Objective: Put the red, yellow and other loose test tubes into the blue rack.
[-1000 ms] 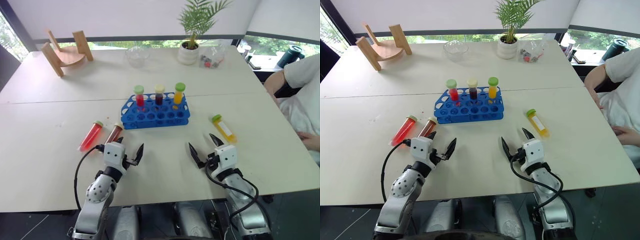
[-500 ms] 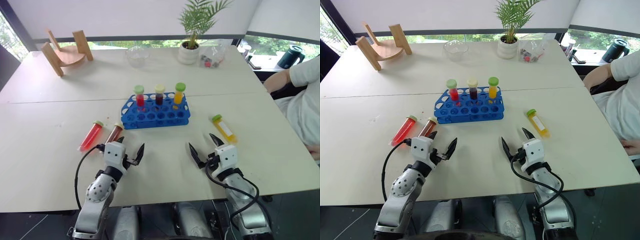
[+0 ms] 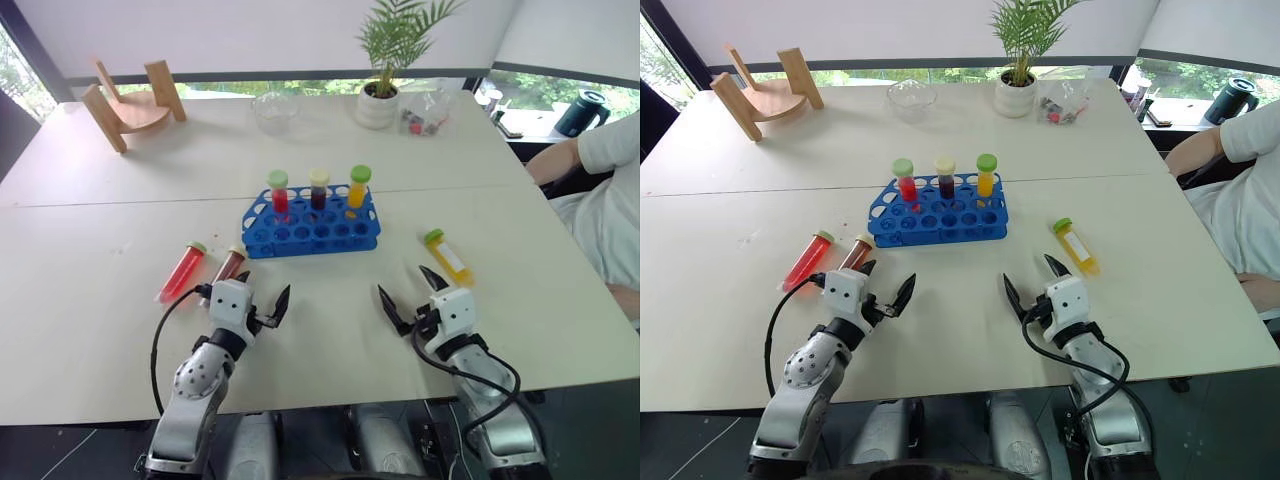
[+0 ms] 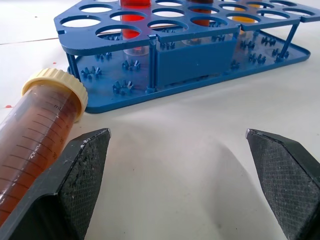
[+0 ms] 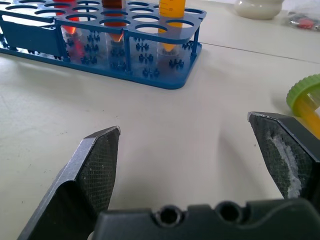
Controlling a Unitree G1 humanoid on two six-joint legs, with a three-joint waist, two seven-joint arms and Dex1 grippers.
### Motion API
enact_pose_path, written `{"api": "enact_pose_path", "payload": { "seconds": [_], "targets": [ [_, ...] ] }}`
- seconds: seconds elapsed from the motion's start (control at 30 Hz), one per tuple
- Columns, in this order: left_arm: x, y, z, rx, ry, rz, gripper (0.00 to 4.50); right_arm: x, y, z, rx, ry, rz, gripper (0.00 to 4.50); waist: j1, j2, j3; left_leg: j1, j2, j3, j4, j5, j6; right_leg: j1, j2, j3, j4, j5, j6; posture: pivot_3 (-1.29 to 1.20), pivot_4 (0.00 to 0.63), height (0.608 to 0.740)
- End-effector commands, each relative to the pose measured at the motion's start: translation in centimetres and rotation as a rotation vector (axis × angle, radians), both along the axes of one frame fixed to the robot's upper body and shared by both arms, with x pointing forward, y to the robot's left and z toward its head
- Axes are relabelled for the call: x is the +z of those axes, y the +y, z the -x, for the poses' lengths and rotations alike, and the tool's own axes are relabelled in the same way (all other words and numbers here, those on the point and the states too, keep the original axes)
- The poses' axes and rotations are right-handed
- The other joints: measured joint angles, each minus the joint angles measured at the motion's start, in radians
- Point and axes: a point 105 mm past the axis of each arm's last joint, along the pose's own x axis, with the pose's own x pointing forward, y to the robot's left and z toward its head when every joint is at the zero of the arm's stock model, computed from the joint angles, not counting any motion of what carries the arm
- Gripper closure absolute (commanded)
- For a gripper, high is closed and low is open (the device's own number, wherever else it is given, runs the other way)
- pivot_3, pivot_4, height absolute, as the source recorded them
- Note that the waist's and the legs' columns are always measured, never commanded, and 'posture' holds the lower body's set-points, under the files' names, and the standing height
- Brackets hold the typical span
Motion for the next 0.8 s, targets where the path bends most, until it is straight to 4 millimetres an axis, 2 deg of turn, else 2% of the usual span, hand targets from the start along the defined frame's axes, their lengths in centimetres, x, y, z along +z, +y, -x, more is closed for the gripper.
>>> {"api": "enact_pose_path", "payload": {
  "seconds": [0.03,0.17,0.23,0.3,0.4,0.5,0.57,0.8],
  "targets": [
    [3.9,-0.8,0.0,-0.1,-0.085,0.01,0.03,4.6,-0.1,-0.7,0.039,-0.068,0.028,0.0,-0.001,0.001,0.0,-0.001,0.0,0.0,0.0,0.0,0.0,-0.001,0.0,0.0,0.0,0.0,0.0,0.0,0.15,0.74],
    [8.0,-0.9,0.5,-0.29,-0.095,-0.022,0.03,8.0,-1.2,-2.3,0.039,0.059,0.073,0.0,0.0,0.001,0.0,-0.003,0.0,-0.001,0.001,0.0,0.0,-0.002,0.0,-0.001,0.001,0.001,-0.001,0.0,0.15,0.74],
    [9.4,-0.8,0.7,-0.363,-0.086,-0.042,0.03,8.9,-1.4,-2.7,0.053,0.134,0.082,0.0,0.0,0.001,0.001,-0.004,0.0,-0.002,0.001,0.0,0.0,-0.003,0.001,-0.002,0.001,0.001,-0.001,0.0,0.15,0.74],
    [11.7,0.0,0.8,-0.477,-0.079,-0.077,0.03,9.6,-2.6,-3.9,0.051,0.286,0.177,0.0,0.0,0.001,0.001,-0.005,0.0,-0.003,0.001,0.0,0.001,-0.003,0.001,-0.003,0.0,0.001,0.0,0.0,0.15,0.74],
    [13.9,1.1,1.1,-0.61,-0.033,-0.106,0.03,10.3,-4.4,-5.2,0.021,0.533,0.221,0.0,-0.001,0.003,0.005,-0.008,0.0,-0.003,0.002,0.0,0.001,-0.007,0.001,-0.003,0.0,0.001,0.0,0.0,0.15,0.74],
    [14.6,1.5,1.7,-0.707,0.027,-0.125,0.03,11.0,-5.4,-6.6,-0.007,0.655,0.221,0.0,-0.003,0.003,0.005,-0.009,0.0,-0.001,0.002,-0.001,0.003,-0.008,0.001,-0.002,-0.001,0.001,0.0,0.0,0.15,0.74],
    [14.6,1.5,2.0,-0.741,0.053,-0.13,0.03,10.6,-5.9,-7.1,-0.012,0.711,0.229,0.0,-0.003,0.003,0.005,-0.009,0.0,-0.001,0.002,-0.004,0.008,-0.007,0.001,-0.002,-0.002,0.001,0.001,0.0,0.15,0.74],
    [14.0,2.1,2.9,-0.793,0.105,-0.184,0.03,7.2,-6.6,-8.4,0.017,0.867,0.276,0.0,-0.001,0.003,0.006,-0.021,0.0,0.0,0.001,-0.007,0.013,-0.021,0.0,-0.002,-0.002,0.002,0.006,0.0,0.15,0.74]
  ]
}}
